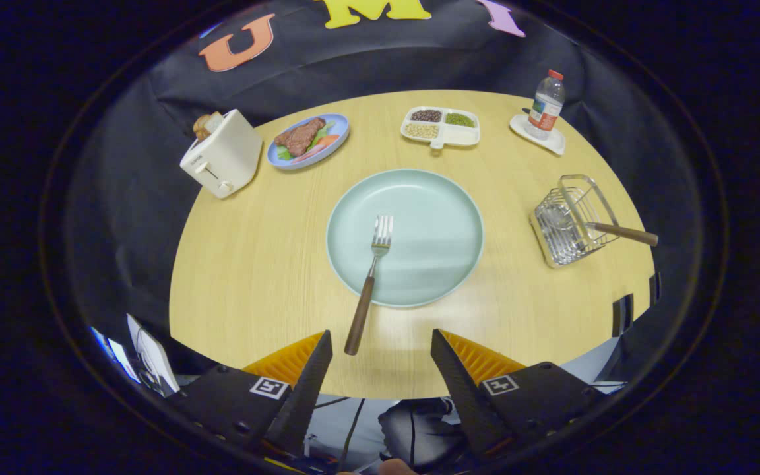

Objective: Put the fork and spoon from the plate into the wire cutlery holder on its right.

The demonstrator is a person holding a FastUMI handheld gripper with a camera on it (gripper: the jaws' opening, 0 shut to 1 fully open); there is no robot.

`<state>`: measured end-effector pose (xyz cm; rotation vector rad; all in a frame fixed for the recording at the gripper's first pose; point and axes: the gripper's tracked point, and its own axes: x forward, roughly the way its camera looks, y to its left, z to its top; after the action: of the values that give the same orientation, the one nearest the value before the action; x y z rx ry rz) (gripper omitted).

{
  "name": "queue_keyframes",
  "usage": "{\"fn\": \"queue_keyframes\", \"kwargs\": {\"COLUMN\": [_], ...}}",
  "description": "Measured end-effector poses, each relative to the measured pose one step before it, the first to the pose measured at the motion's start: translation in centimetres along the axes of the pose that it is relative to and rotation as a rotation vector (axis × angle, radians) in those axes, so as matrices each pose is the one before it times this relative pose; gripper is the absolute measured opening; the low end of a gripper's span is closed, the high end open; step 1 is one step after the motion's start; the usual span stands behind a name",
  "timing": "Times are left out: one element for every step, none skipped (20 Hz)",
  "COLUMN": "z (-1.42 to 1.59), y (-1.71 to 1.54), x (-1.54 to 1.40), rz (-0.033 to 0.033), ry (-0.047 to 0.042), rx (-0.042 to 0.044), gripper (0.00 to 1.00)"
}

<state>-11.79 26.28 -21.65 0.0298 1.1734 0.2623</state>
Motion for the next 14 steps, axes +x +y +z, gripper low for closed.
{"fn": "queue_keyframes", "kwargs": {"z": [-0.237, -0.089, 0.010, -0.038, -0.120, -0.062, 0.058, -0.123, -0.104, -0.125, -0.300, -0.050, -0.202, -0.062], "y": [0.432, 0.208, 0.289, 0.241, 0.166, 0.133, -0.012, 0.053, 0.163, 0.177, 0.018, 0.233, -0.216, -0.173], "x": [0.814, 0.707, 0.683, 0.545, 0.413, 0.442, 0.299, 0.414, 0.251, 0.396, 0.513, 0.325, 0.420, 0.227], "rz": [-0.00333, -0.00489, -0.00501, -0.00112, -0.00268, -0.00119, -0.00549, -0.00147, 0.00555, 0.00856, 0.00339, 0.01088, -0.00208, -0.00520], "ry": [0.00771, 0.00488, 0.00157, 0.00483, 0.00673, 0.00295, 0.00031, 0.00681, 0.01155, 0.00955, 0.01861, 0.01845, 0.00928, 0.00534], "rx": [-0.00445, 0.00198, 0.00941, 0.00231, 0.00236, 0.00374, 0.00224, 0.00235, 0.00016, 0.00771, 0.01450, 0.02155, 0.01562, -0.00822], "gripper": [0.90, 0.90, 0.89, 0.88, 0.87, 0.84, 0.77, 0.70, 0.63, 0.64, 0.54, 0.44, 0.34, 0.24]}}
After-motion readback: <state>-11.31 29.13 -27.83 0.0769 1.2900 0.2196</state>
